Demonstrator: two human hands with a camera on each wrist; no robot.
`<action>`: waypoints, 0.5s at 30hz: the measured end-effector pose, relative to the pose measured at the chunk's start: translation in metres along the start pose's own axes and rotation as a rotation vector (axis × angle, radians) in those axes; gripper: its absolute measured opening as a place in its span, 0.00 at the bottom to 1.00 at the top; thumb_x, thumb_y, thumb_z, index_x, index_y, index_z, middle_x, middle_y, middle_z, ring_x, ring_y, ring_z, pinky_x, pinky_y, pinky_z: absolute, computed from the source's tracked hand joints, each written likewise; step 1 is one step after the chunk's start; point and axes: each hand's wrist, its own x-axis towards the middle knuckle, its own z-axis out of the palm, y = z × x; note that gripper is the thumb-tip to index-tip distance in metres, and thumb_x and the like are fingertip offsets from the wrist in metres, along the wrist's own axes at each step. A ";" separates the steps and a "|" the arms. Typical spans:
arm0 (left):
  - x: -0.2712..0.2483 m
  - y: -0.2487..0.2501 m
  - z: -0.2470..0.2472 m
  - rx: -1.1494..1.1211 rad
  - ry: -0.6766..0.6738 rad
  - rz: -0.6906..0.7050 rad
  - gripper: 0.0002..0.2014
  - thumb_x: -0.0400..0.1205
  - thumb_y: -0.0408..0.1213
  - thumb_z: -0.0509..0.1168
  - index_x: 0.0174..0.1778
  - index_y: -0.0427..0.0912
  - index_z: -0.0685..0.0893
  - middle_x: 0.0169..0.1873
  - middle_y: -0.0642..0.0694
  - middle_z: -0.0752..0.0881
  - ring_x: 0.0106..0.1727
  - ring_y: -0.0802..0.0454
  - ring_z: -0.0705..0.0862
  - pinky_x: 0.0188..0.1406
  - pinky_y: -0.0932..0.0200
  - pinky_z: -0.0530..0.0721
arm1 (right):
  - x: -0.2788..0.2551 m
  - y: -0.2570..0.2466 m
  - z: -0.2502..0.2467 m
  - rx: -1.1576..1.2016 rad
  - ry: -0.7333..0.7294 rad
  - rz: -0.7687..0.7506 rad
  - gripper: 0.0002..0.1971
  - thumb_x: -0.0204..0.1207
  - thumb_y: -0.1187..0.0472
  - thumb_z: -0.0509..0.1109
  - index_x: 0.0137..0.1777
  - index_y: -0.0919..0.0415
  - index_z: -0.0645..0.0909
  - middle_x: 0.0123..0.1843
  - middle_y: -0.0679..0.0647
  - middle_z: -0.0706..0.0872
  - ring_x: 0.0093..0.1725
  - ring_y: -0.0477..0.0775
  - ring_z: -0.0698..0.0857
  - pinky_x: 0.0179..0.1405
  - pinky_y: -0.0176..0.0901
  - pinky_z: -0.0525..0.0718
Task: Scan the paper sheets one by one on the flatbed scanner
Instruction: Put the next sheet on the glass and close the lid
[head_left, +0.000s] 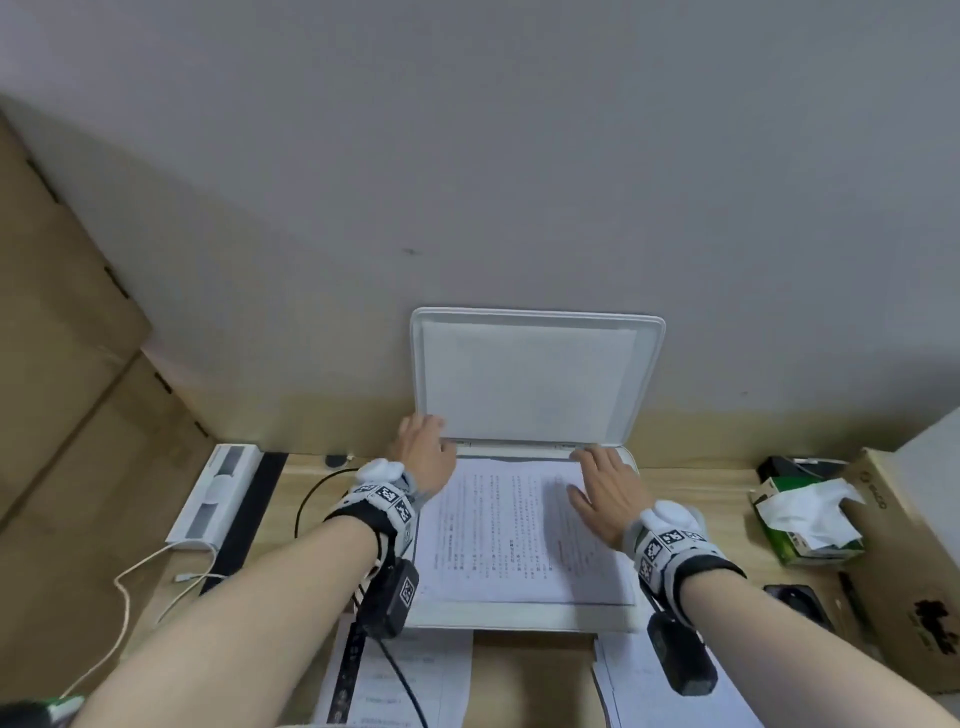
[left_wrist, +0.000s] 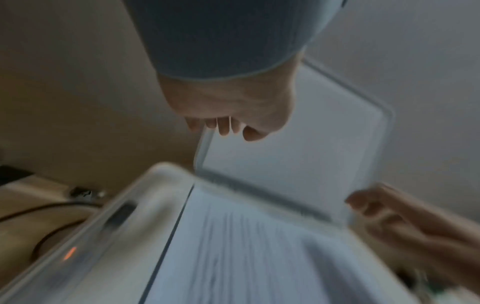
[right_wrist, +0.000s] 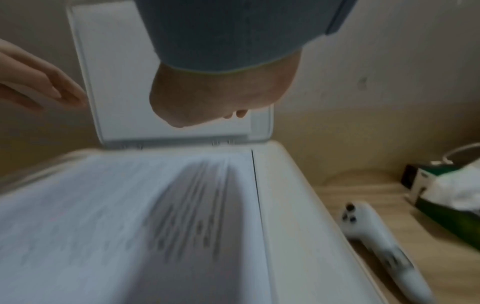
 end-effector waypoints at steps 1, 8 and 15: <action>0.012 0.006 -0.020 -0.062 0.132 -0.038 0.17 0.81 0.38 0.62 0.65 0.39 0.77 0.65 0.41 0.77 0.68 0.40 0.73 0.66 0.46 0.74 | 0.008 0.000 -0.017 -0.001 0.054 -0.012 0.23 0.83 0.50 0.60 0.75 0.59 0.70 0.70 0.55 0.74 0.68 0.59 0.75 0.65 0.52 0.78; 0.054 0.037 -0.100 -0.628 0.058 -0.340 0.35 0.68 0.44 0.70 0.71 0.37 0.72 0.69 0.37 0.79 0.68 0.38 0.78 0.69 0.47 0.76 | 0.048 -0.022 -0.116 0.052 0.398 -0.021 0.24 0.79 0.57 0.67 0.73 0.63 0.73 0.70 0.58 0.76 0.67 0.63 0.76 0.63 0.55 0.80; 0.009 0.021 -0.093 -0.497 -0.061 -0.209 0.11 0.78 0.32 0.71 0.56 0.41 0.84 0.52 0.41 0.84 0.56 0.43 0.83 0.56 0.56 0.79 | 0.038 -0.040 -0.118 -0.110 0.231 -0.111 0.34 0.80 0.46 0.68 0.82 0.61 0.64 0.81 0.58 0.71 0.82 0.61 0.67 0.82 0.50 0.63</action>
